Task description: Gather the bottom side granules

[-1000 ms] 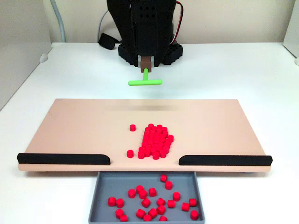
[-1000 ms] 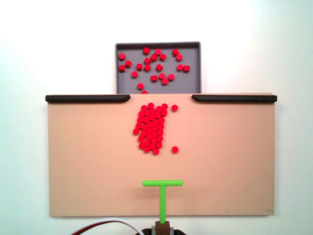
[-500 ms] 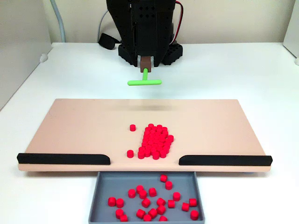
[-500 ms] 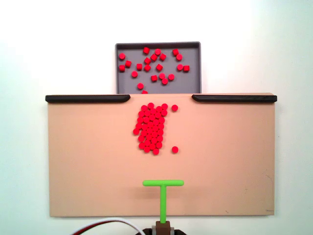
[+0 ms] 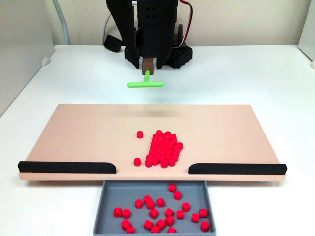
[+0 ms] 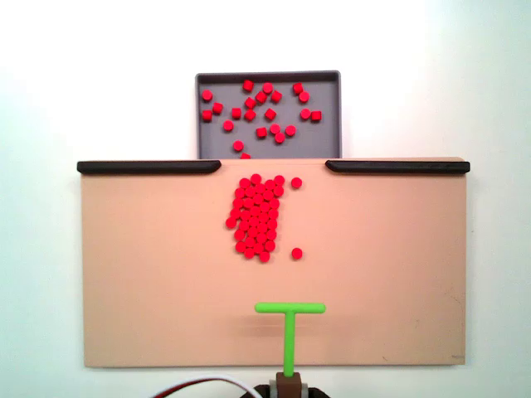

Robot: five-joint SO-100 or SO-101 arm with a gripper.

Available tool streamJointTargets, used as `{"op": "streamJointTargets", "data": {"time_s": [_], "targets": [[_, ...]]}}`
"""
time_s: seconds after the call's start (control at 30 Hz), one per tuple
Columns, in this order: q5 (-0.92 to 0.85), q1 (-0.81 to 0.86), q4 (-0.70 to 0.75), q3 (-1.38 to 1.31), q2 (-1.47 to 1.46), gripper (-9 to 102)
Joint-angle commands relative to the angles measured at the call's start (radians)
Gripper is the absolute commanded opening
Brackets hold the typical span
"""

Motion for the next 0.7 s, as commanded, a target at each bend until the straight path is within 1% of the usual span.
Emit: {"op": "streamJointTargets", "data": {"time_s": [0.0,0.3,0.5,0.67], "targets": [[-0.029,-0.005,-0.005,-0.02,-0.003,0],[-0.029,0.005,-0.008,-0.021,-0.052,0],[0.034,-0.025,-0.026,-0.014,-0.08,0],[0.072,-0.049,-0.112,0.072,-0.057,0]]}}
